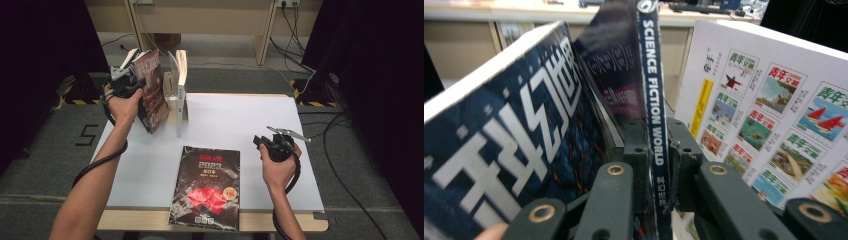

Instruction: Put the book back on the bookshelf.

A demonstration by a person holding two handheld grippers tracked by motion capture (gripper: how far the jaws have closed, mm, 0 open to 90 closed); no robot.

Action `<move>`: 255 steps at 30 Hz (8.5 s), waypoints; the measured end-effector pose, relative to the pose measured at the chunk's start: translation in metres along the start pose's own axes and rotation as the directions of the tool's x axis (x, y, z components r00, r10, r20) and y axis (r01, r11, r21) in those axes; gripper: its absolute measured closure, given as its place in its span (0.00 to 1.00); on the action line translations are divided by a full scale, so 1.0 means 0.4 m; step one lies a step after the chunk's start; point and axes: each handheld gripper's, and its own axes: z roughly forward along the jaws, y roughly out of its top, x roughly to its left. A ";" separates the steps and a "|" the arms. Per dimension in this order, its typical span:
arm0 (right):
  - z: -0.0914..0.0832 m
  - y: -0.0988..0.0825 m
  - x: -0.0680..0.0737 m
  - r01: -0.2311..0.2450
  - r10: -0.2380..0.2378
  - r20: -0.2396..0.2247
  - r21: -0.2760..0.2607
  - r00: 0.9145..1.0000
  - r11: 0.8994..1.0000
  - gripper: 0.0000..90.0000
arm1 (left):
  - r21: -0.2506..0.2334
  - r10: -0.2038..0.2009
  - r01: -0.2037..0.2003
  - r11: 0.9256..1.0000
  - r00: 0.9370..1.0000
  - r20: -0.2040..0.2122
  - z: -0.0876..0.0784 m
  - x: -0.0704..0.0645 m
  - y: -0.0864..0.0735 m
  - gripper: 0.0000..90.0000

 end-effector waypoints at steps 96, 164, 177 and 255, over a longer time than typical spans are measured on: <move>0.012 -0.028 -0.012 -0.012 0.013 -0.006 0.045 1.000 0.999 0.73 | 0.059 0.042 -0.036 0.998 0.994 -0.103 -0.077 0.008 -0.025 0.79; 0.003 -0.017 -0.020 -0.032 0.032 -0.006 0.044 0.999 0.999 0.71 | 0.095 -0.089 0.093 0.991 0.995 -0.048 0.044 0.032 -0.006 0.80; 0.000 -0.012 -0.022 -0.013 0.013 -0.007 0.039 1.000 0.999 0.71 | 0.073 0.107 -0.098 0.993 0.987 -0.122 0.035 -0.008 -0.019 0.84; -0.014 -0.003 -0.025 -0.011 0.011 0.002 0.055 1.000 0.998 0.70 | 0.073 0.038 -0.038 0.997 0.999 0.004 -0.002 -0.099 -0.077 0.47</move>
